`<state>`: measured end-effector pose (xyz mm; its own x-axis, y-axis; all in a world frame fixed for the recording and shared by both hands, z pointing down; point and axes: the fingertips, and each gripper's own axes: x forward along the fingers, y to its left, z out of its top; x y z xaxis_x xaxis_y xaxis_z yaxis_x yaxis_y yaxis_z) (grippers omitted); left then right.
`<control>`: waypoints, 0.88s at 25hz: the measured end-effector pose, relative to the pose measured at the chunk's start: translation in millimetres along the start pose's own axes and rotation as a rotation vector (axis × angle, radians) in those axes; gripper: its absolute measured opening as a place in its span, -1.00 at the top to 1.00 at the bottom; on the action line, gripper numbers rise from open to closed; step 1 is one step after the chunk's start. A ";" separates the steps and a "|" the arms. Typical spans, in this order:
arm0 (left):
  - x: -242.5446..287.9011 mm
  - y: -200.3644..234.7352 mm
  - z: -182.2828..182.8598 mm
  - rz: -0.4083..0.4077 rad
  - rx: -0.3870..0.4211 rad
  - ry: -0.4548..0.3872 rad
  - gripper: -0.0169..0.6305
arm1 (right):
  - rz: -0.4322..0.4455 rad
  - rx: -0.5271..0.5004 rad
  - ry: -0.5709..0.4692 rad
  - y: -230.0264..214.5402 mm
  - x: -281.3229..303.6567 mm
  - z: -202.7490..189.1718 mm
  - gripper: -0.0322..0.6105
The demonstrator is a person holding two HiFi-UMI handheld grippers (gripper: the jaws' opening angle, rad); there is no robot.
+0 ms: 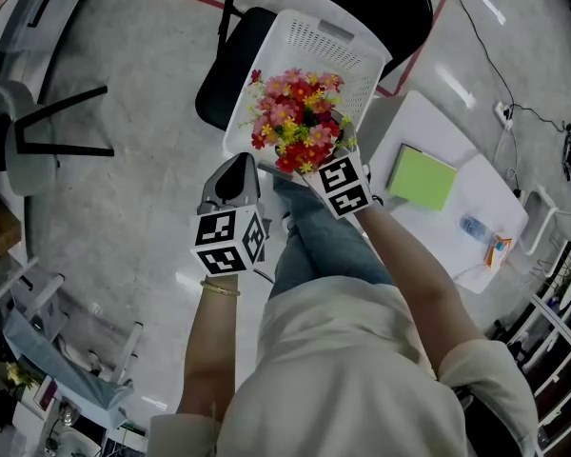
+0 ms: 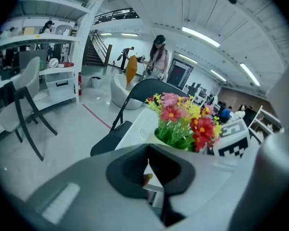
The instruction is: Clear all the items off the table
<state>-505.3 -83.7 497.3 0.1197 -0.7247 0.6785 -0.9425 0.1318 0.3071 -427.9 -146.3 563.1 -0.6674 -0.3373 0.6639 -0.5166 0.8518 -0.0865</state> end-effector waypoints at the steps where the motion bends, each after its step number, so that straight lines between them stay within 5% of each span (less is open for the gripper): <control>1: 2.5 0.7 -0.3 0.001 -0.001 0.004 0.92 | 0.003 0.004 0.004 -0.5 3.4 -1.0 -0.61; 22: 28.6 0.5 -5.0 0.001 -0.008 0.042 0.92 | 0.046 0.026 0.057 -4.0 32.4 -19.2 -0.61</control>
<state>-500.8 -101.0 520.1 0.1318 -0.6958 0.7060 -0.9401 0.1382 0.3117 -437.1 -152.9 599.2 -0.6591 -0.2743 0.7003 -0.5008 0.8547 -0.1366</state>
